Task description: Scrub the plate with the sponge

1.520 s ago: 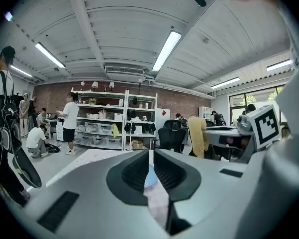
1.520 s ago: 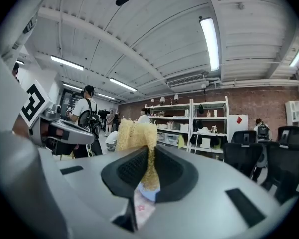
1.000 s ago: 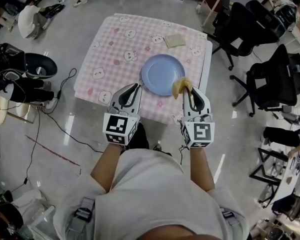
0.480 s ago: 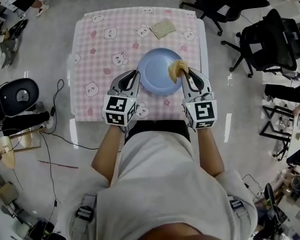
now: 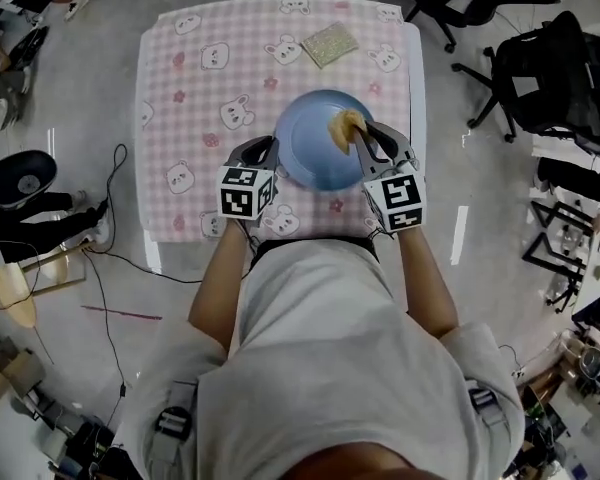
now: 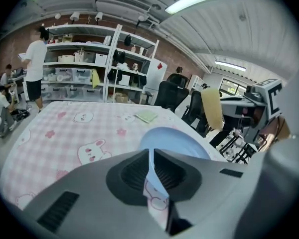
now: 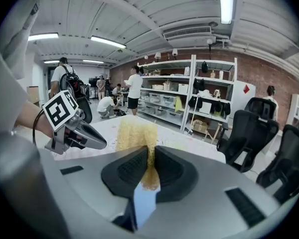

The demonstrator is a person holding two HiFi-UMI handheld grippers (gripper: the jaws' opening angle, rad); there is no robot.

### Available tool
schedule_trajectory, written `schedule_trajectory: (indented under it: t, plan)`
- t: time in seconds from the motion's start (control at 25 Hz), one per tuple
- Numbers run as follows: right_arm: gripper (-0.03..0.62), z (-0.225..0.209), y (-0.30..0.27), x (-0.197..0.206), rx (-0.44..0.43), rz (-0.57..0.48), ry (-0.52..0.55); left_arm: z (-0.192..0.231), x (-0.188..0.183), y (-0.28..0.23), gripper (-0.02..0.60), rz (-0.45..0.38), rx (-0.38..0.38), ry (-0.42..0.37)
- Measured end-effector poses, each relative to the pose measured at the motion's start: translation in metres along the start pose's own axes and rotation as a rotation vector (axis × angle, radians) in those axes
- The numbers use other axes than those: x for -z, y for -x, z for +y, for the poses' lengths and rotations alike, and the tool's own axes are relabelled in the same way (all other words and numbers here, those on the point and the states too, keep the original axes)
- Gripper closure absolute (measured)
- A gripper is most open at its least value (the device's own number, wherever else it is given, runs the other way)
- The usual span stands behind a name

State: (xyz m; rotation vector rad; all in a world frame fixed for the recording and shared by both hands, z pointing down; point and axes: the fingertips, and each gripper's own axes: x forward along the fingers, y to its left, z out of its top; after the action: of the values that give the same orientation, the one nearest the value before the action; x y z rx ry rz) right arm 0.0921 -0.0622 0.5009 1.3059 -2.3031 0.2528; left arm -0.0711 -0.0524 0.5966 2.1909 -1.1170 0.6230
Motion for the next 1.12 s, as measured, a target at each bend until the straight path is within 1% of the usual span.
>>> schedule_trajectory:
  t: [0.24, 0.48, 0.76, 1.0, 1.12]
  plan:
    - [0.549, 0.001, -0.032, 0.021, -0.104, 0.070, 0.006, 0.019, 0.024, -0.024, 0.529, 0.106, -0.027, 0.107]
    - [0.548, -0.006, -0.053, 0.043, -0.146, 0.121, -0.003, 0.025, 0.034, -0.042, 0.528, 0.136, -0.027, 0.205]
    - [0.548, -0.007, -0.065, 0.052, -0.148, 0.145, -0.009, 0.029, 0.044, -0.059, 0.523, 0.184, 0.001, 0.221]
    - [0.548, -0.012, -0.072, 0.060, -0.127, 0.175, -0.010, 0.028, 0.050, -0.068, 0.531, 0.216, 0.014, 0.232]
    - [0.548, -0.015, -0.079, 0.066, -0.118, 0.197, -0.005, 0.028, 0.050, -0.071, 0.538, 0.211, 0.022, 0.256]
